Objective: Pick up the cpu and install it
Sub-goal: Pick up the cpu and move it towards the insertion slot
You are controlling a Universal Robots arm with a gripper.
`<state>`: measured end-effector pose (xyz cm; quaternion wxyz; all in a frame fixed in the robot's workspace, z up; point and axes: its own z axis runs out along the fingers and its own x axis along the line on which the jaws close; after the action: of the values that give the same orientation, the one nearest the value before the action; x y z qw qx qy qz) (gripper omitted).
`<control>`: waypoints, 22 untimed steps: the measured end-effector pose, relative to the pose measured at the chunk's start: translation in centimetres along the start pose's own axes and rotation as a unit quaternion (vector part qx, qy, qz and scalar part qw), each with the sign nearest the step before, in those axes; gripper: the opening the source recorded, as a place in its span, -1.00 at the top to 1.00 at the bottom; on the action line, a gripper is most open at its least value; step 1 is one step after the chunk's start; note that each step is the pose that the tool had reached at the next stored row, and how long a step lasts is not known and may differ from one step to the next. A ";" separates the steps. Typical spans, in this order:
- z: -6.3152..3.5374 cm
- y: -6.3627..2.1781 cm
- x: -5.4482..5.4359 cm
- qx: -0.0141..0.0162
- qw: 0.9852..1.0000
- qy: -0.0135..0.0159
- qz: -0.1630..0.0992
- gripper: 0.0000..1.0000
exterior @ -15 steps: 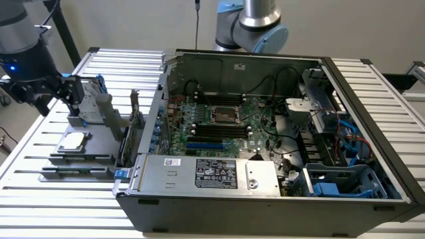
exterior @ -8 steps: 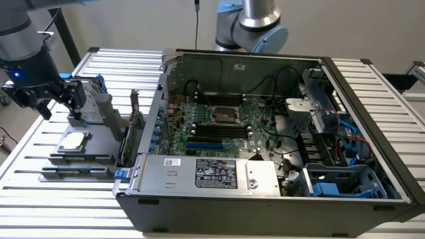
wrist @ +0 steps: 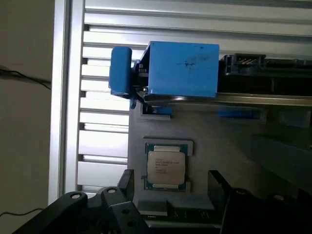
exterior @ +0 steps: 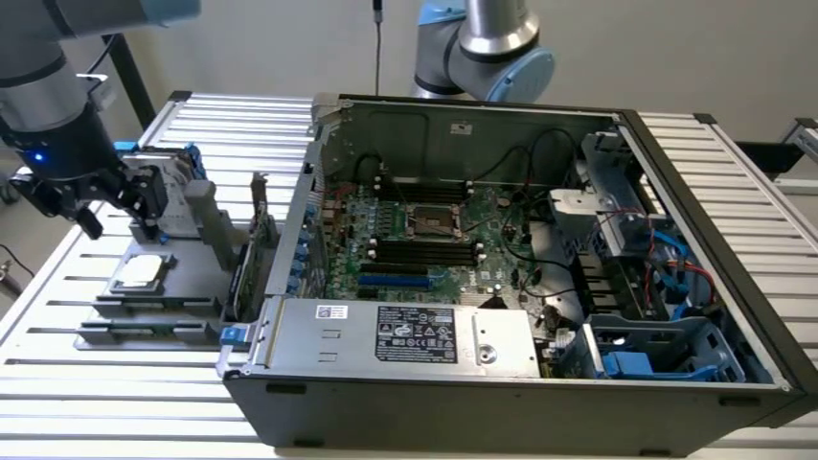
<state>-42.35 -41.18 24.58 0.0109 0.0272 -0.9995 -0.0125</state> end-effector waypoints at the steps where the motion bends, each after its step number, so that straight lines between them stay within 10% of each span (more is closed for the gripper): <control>1: 0.18 -0.06 0.0 0.000 1.000 0.000 0.000 -0.43; 22: 3.97 -1.50 0.4 0.000 1.000 -0.002 0.011 -0.43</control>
<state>-42.71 -42.60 20.58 0.0091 0.0158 -0.9998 -0.0125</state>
